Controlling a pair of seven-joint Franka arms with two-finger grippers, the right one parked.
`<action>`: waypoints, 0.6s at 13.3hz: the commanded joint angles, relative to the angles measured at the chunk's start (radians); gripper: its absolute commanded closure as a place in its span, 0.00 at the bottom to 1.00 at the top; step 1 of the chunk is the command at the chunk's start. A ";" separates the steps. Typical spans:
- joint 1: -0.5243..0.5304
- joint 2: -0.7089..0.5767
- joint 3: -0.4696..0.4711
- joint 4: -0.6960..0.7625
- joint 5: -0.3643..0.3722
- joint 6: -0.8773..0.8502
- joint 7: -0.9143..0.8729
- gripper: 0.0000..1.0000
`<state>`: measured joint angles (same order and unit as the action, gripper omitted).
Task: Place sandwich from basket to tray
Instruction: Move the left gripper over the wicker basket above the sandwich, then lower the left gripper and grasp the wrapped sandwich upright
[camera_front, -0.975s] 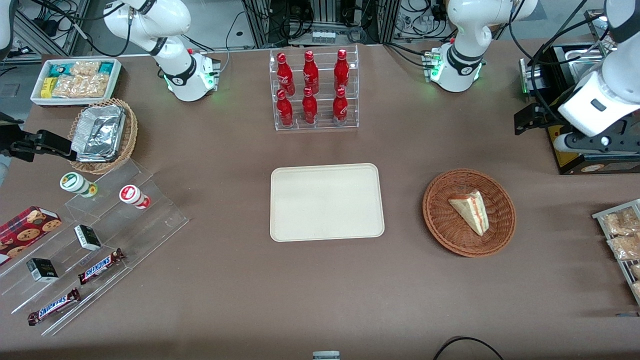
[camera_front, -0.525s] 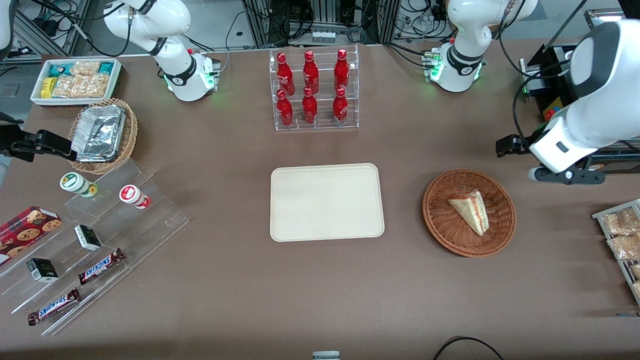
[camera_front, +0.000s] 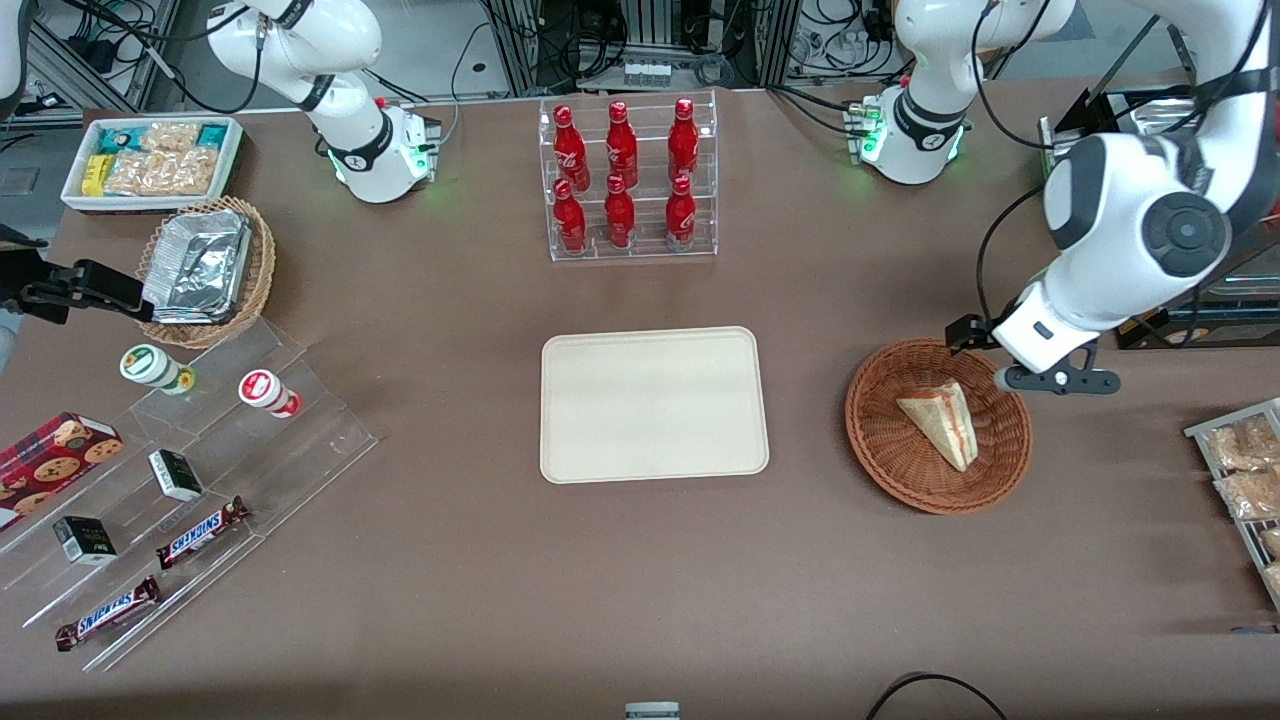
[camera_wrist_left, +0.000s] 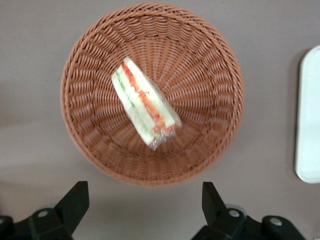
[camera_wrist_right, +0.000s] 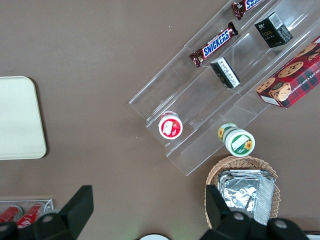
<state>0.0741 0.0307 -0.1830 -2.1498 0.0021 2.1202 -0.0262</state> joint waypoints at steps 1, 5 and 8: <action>0.009 -0.016 -0.001 -0.082 0.004 0.096 -0.041 0.00; 0.001 0.027 -0.003 -0.096 0.006 0.182 -0.360 0.00; 0.001 0.035 -0.003 -0.149 0.006 0.311 -0.560 0.00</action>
<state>0.0736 0.0691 -0.1816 -2.2594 0.0017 2.3582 -0.4543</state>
